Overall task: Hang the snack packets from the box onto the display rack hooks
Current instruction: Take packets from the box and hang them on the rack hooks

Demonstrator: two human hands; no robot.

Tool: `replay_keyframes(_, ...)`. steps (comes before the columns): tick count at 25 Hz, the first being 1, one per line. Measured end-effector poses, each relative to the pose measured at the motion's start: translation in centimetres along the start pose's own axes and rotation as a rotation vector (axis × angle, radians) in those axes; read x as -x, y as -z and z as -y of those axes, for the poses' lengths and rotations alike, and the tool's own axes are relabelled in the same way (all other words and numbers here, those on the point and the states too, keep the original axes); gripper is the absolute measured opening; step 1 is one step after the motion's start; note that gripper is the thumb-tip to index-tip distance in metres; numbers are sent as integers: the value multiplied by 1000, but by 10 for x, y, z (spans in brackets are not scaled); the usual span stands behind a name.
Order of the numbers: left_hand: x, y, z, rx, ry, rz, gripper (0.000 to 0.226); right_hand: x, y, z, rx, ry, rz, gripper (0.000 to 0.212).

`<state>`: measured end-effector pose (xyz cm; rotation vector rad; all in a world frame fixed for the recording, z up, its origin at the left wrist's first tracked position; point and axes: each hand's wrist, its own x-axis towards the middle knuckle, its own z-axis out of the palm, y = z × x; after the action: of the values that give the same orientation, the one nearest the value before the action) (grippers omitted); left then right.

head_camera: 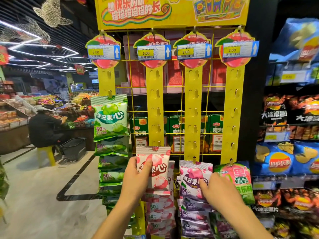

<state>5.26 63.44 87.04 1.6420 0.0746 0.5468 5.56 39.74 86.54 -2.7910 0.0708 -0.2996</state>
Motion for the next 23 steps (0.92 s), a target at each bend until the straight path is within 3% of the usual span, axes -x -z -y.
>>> replay_keyframes(4, 0, -3, -2, -52, 0, -18, 15, -6, 65, 30, 130, 61, -165, 41)
replay_keyframes(7, -4, -8, -6, -49, 13, -24, 16, -22, 109, 73, -188, 304, -173, 25)
replay_keyframes(10, -9, -13, -13, -53, 6, -40, 16, -50, 128, 113, -356, 434, -129, 26)
replay_keyframes(13, -17, -16, -23, -76, -21, -55, 26, -71, 126, 134, -382, 438, -124, 32)
replay_keyframes(17, -32, -14, -33, -118, -31, -119, 58, -85, 121, 141, -467, 433, -125, 25)
replay_keyframes(23, -48, -17, -38, -263, -34, -161, 65, -94, 117, 140, -494, 464, -104, 25)
